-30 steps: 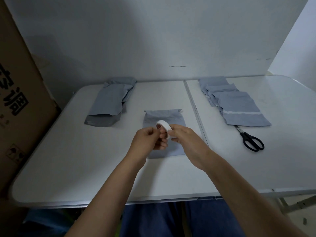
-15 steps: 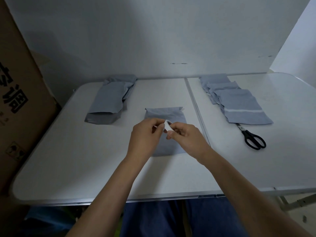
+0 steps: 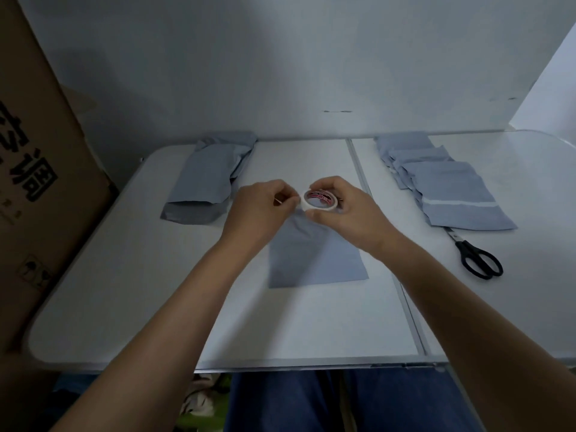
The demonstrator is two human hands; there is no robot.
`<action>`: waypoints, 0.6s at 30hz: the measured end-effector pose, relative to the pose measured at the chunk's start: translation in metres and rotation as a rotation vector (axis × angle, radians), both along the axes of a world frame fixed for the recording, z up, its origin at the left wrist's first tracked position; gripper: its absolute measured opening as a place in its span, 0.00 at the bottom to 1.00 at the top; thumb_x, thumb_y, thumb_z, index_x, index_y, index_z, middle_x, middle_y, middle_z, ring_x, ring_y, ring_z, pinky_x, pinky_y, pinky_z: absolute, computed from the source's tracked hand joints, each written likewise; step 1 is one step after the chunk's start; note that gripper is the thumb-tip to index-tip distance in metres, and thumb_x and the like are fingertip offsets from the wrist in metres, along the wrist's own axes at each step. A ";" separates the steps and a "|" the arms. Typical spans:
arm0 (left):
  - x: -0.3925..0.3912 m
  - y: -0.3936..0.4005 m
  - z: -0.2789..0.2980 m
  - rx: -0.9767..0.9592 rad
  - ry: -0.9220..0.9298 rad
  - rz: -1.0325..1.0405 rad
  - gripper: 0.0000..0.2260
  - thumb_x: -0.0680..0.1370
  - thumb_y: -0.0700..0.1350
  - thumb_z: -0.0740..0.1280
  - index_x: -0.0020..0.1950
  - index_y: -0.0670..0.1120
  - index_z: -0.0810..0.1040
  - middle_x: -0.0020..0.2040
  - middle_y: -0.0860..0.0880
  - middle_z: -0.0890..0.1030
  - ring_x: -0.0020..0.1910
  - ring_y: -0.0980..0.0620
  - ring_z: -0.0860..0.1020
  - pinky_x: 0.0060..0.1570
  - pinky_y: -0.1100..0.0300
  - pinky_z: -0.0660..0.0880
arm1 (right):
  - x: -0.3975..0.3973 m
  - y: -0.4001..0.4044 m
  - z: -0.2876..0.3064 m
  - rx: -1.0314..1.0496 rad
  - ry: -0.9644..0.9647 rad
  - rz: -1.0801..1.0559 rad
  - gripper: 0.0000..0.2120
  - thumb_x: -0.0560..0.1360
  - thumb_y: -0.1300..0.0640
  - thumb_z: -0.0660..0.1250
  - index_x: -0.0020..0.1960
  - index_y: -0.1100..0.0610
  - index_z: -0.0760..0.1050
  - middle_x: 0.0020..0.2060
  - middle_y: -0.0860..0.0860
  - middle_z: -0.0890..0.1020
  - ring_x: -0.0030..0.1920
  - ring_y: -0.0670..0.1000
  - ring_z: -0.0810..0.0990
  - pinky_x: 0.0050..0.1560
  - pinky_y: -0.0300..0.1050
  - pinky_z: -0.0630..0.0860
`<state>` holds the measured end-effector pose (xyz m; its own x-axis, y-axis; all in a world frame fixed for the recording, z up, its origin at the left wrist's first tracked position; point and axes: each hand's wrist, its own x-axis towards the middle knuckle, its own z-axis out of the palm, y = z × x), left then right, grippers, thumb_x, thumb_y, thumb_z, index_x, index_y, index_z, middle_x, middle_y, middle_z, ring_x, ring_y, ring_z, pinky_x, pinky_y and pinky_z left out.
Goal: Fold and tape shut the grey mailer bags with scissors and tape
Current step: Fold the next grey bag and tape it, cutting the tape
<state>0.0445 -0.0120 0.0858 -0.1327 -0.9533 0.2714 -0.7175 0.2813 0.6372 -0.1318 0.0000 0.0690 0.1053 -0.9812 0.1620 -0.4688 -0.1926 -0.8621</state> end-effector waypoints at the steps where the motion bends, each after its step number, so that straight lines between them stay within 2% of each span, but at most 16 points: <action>1: 0.002 -0.003 0.002 -0.001 0.013 0.002 0.02 0.76 0.46 0.69 0.45 0.51 0.82 0.36 0.59 0.80 0.36 0.62 0.78 0.38 0.73 0.71 | 0.001 -0.004 0.000 0.019 -0.032 0.007 0.21 0.68 0.49 0.75 0.59 0.49 0.76 0.52 0.44 0.83 0.54 0.43 0.80 0.60 0.46 0.76; 2: 0.004 -0.006 0.003 0.009 0.029 0.002 0.02 0.76 0.46 0.70 0.44 0.51 0.82 0.35 0.60 0.79 0.35 0.63 0.77 0.35 0.75 0.69 | 0.001 -0.007 0.000 0.037 -0.061 0.018 0.21 0.68 0.46 0.75 0.59 0.48 0.76 0.52 0.44 0.83 0.54 0.43 0.81 0.60 0.47 0.76; 4: 0.008 -0.012 0.003 0.040 0.067 0.001 0.02 0.75 0.47 0.70 0.42 0.52 0.81 0.34 0.60 0.79 0.34 0.64 0.77 0.34 0.74 0.69 | 0.002 -0.013 -0.002 0.059 -0.104 0.034 0.20 0.69 0.44 0.73 0.59 0.48 0.78 0.52 0.45 0.83 0.53 0.44 0.81 0.60 0.47 0.77; 8: 0.013 -0.023 -0.005 0.119 0.155 0.008 0.04 0.75 0.47 0.69 0.40 0.52 0.79 0.35 0.56 0.81 0.38 0.56 0.80 0.41 0.59 0.76 | 0.012 -0.018 -0.008 0.055 -0.272 -0.005 0.14 0.73 0.48 0.72 0.57 0.51 0.79 0.50 0.45 0.83 0.51 0.46 0.81 0.56 0.42 0.76; 11: 0.014 -0.030 -0.015 0.201 0.248 -0.010 0.05 0.74 0.45 0.69 0.38 0.51 0.79 0.34 0.54 0.82 0.37 0.54 0.81 0.45 0.53 0.79 | 0.019 -0.022 -0.015 0.091 -0.323 -0.046 0.12 0.73 0.45 0.71 0.53 0.50 0.78 0.46 0.49 0.84 0.50 0.53 0.82 0.55 0.49 0.77; 13: 0.016 -0.034 -0.020 0.279 0.328 -0.031 0.06 0.75 0.43 0.69 0.37 0.49 0.79 0.33 0.54 0.82 0.34 0.56 0.79 0.45 0.55 0.79 | 0.022 -0.026 -0.017 0.176 -0.436 -0.034 0.14 0.74 0.48 0.70 0.55 0.55 0.76 0.44 0.54 0.84 0.49 0.54 0.84 0.58 0.52 0.78; 15: 0.019 -0.038 -0.022 0.350 0.397 -0.057 0.07 0.76 0.41 0.69 0.37 0.47 0.79 0.32 0.53 0.81 0.32 0.58 0.78 0.41 0.61 0.77 | 0.022 -0.029 -0.014 0.252 -0.536 -0.015 0.14 0.75 0.53 0.70 0.55 0.61 0.73 0.45 0.59 0.83 0.49 0.54 0.84 0.57 0.52 0.79; 18: 0.024 -0.042 -0.026 0.427 0.464 -0.072 0.07 0.77 0.40 0.68 0.39 0.45 0.80 0.31 0.53 0.80 0.30 0.61 0.77 0.38 0.67 0.76 | 0.023 -0.035 -0.009 0.299 -0.518 0.017 0.11 0.75 0.55 0.70 0.51 0.61 0.73 0.45 0.64 0.83 0.47 0.56 0.84 0.53 0.49 0.81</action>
<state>0.0687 -0.0538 0.0600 -0.1602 -0.9833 -0.0867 -0.3288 -0.0297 0.9439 -0.1090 -0.0351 0.0599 0.1020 -0.9910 -0.0864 0.0282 0.0897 -0.9956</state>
